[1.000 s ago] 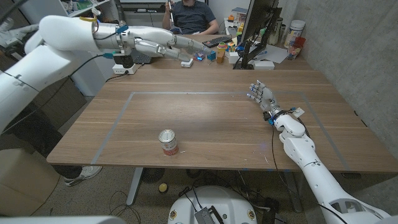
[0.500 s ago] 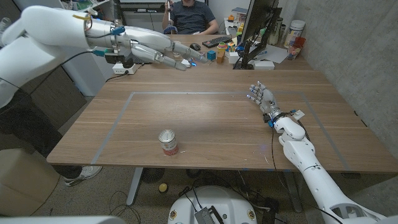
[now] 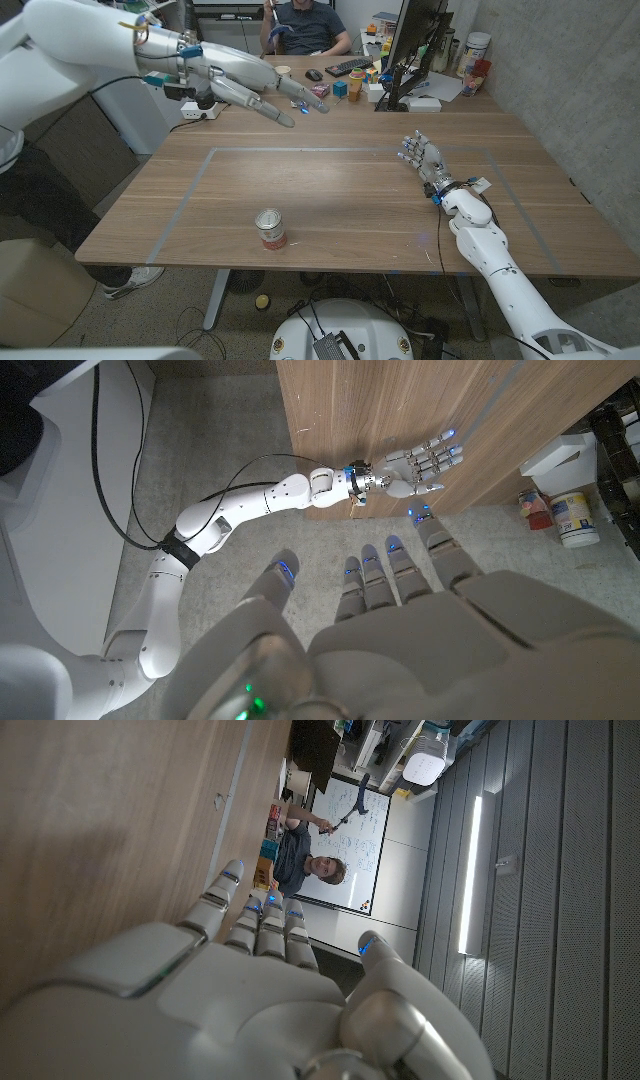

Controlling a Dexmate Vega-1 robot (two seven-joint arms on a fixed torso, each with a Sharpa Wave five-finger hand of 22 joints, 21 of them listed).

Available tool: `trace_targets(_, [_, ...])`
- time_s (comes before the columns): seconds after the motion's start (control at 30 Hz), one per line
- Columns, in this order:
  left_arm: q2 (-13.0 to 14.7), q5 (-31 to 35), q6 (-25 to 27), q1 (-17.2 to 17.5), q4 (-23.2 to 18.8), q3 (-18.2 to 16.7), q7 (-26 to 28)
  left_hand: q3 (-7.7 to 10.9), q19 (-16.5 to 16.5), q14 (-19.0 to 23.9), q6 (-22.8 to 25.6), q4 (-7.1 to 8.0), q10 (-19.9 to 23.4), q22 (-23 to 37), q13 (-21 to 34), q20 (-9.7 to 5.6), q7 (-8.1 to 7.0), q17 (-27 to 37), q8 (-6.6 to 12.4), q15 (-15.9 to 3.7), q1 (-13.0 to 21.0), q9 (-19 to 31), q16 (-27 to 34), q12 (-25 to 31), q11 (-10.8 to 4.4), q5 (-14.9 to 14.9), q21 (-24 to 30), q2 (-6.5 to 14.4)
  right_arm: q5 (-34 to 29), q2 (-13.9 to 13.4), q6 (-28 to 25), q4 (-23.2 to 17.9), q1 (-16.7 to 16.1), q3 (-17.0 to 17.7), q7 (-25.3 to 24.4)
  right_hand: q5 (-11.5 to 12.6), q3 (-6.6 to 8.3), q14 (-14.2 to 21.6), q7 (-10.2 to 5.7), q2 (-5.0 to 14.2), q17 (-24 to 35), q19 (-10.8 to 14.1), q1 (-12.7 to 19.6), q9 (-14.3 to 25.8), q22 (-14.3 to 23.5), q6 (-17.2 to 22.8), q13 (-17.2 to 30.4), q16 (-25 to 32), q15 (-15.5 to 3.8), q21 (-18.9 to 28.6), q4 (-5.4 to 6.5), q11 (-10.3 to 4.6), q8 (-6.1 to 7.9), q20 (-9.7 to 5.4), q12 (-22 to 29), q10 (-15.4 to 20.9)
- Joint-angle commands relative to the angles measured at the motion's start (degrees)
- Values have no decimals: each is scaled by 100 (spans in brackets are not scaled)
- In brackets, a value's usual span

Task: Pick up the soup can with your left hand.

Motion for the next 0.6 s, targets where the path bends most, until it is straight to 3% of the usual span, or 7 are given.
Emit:
trace_targets(0.03, [-99,282,311,-447,-85,306,-430,2,76,103,97,-92,96,13,17,20,22,7,45,15,142,27,36,43,19,42,15,8,45,-25,-5,82,139,51,112,32,0,30,22,-27,18,-6,-26,9,15,27,28,38,26,28,13,-3,15,24,28,55])
trace_targets(0.13, [-184,388,357,-590,-50,412,-550,3,92,109,123,-120,103,13,17,28,21,7,49,13,177,27,35,42,21,42,17,19,13,-34,26,132,211,36,133,34,-7,30,22,-34,17,-4,-33,9,15,25,28,38,23,28,15,-1,15,24,28,56])
trace_targets(0.4, [-300,660,203,-748,16,536,-679,-20,241,125,424,-445,158,4,14,16,-315,9,97,-78,544,21,13,29,-81,8,18,4,-25,-71,38,184,302,24,156,40,-21,38,16,-48,14,-3,-50,8,14,20,28,39,30,29,21,-1,13,30,25,49])
trace_targets(0.6, [-336,826,186,-825,-24,630,-774,-32,312,197,616,-632,258,-3,16,45,-333,17,138,-61,885,21,30,49,-69,-23,-3,-100,-15,-71,80,244,332,44,170,45,-31,39,18,-58,12,-1,-61,8,14,17,27,38,32,29,24,0,13,33,26,52])
